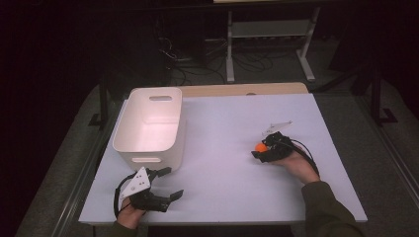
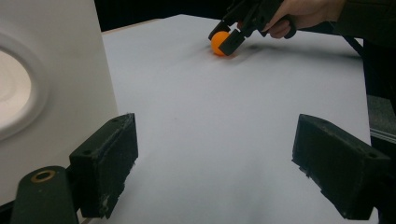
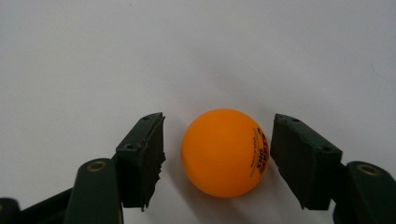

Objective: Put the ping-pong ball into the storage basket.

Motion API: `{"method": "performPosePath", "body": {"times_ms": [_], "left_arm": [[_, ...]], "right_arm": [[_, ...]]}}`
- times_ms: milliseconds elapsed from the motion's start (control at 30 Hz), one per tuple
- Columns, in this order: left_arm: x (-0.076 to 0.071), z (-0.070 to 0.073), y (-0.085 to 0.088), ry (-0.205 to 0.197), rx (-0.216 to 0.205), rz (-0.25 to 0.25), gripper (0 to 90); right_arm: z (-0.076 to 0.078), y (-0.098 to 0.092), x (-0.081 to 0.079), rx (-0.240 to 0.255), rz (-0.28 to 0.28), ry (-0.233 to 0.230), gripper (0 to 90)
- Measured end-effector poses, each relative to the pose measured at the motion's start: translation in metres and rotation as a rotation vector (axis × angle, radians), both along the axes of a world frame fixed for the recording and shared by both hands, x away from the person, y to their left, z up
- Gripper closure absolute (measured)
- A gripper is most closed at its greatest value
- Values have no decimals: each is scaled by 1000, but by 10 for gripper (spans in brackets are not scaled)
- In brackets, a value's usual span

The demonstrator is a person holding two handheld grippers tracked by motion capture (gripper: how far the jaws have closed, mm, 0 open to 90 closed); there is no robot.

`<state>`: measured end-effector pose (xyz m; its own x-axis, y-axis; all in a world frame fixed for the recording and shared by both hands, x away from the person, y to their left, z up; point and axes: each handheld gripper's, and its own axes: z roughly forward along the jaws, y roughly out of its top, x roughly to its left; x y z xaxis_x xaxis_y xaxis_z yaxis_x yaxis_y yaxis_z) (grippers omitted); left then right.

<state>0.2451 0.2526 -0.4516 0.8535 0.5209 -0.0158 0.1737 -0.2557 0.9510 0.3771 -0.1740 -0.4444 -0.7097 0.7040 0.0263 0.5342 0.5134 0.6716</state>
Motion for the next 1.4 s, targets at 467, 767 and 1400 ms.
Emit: {"method": "performPosePath", "body": {"times_ms": [467,767,1400], "left_arm": [[0,0,0,-2,1,-1,141],[0,0,0,-2,1,-1,141],[0,0,0,-2,2,0,141]], "right_arm": [[1,-1,0,-14,-6,-6,444],[1,-1,0,-13,-6,-3,478],[2,-3,1,7,-8,8,495]]}}
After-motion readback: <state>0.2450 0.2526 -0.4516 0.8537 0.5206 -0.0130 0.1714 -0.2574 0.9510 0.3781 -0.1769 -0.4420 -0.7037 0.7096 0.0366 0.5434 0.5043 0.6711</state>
